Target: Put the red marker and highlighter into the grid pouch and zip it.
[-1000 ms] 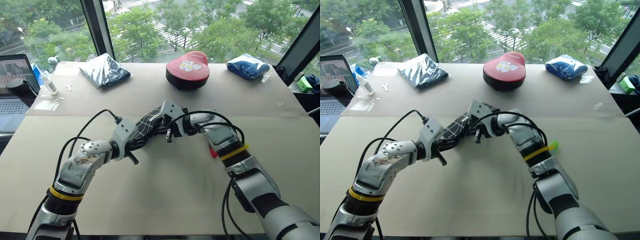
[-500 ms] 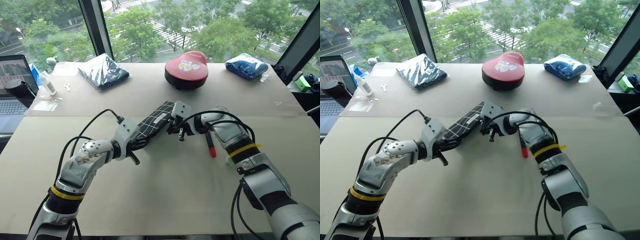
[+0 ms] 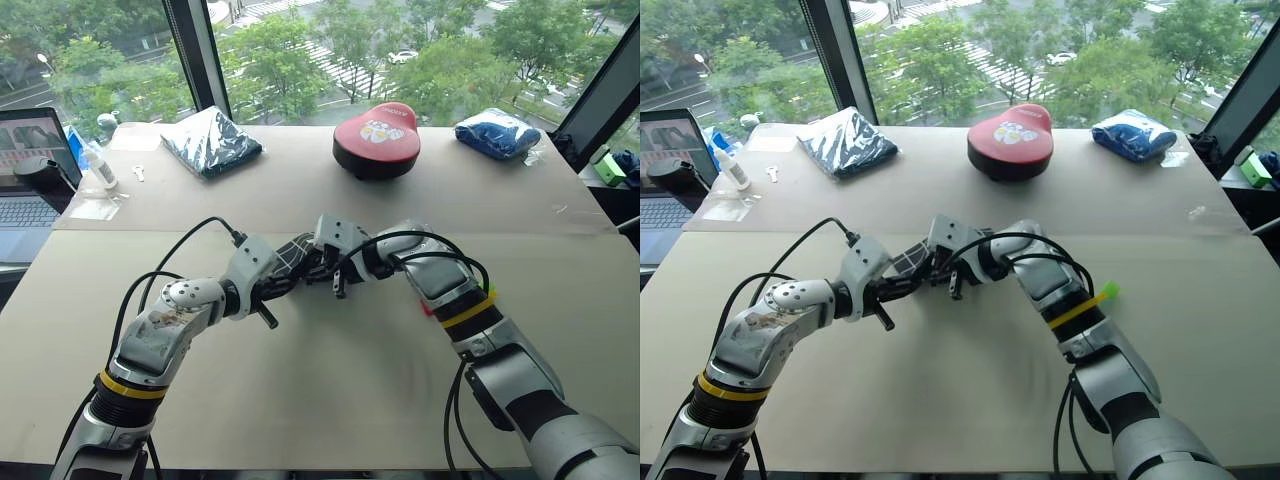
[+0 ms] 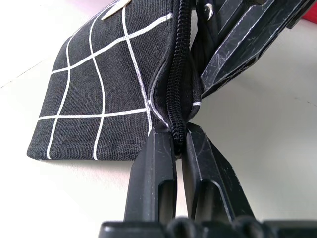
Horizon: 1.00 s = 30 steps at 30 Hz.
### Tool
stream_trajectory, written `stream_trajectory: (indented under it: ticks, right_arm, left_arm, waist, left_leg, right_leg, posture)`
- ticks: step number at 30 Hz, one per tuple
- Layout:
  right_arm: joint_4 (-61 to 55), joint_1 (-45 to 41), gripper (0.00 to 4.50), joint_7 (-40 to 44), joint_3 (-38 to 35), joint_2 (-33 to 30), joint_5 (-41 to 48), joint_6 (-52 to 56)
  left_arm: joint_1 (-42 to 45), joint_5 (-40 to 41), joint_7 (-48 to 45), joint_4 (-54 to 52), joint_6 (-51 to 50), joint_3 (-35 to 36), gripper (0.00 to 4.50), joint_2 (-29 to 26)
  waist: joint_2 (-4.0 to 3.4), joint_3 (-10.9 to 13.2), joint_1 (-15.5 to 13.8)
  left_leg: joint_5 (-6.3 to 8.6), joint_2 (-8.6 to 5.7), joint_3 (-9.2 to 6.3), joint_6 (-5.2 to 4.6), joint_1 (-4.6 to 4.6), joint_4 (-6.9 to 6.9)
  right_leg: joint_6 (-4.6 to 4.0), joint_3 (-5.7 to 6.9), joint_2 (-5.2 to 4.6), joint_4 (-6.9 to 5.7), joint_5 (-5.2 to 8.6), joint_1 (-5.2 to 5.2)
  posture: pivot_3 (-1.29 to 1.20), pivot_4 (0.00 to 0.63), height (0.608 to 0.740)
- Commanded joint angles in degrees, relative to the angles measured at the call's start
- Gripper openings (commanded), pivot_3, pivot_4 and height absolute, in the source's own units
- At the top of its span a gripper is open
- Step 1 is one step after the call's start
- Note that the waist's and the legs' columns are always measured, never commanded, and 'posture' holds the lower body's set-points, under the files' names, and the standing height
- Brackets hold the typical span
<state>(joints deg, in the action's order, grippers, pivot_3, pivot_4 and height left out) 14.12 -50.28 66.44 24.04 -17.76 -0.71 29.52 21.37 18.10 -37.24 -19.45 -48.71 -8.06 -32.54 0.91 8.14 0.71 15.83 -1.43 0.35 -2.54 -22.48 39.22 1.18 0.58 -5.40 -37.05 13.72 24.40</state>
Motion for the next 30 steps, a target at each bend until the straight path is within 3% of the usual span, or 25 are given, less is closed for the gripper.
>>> stream_trajectory:
  ticks: [1, 13, 30]
  right_arm:
    - [-3.18, 0.25, 0.02, 1.77, 0.36, -0.39, 1.57, -1.18]
    - [5.40, -1.86, 0.02, -1.15, -4.40, -4.29, 1.20, -2.83]
    - [-6.20, -0.40, 0.02, 4.20, -1.27, -0.18, 7.28, 5.90]
  left_arm:
    - [0.99, 0.66, -0.51, -1.62, 0.68, 0.28, 0.00, 0.11]
    - [1.62, 0.87, -0.79, -1.57, 0.01, -0.01, 0.00, 0.23]
    - [0.59, 1.20, -0.48, -2.99, -1.35, 0.50, 0.00, -0.09]
  waist:
    - [0.00, 0.00, 0.01]
    - [0.00, 0.00, 0.06]
    - [0.00, 0.00, -0.01]
  left_leg:
    - [0.00, 0.00, 0.00, 0.00, 0.00, 0.00]
    - [-0.01, 0.00, 0.01, 0.01, 0.00, 0.00]
    - [0.03, 0.01, -0.01, -0.05, 0.00, 0.00]
  right_leg:
    - [0.00, 0.00, 0.00, 0.00, 0.00, 0.00]
    - [0.00, -0.01, -0.01, 0.03, 0.00, -0.01]
    - [0.00, 0.01, 0.00, 0.00, 0.00, -0.01]
  posture:
    - [0.00, 0.150, 0.740]
    - [0.00, 0.150, 0.740]
    - [0.00, 0.150, 0.740]
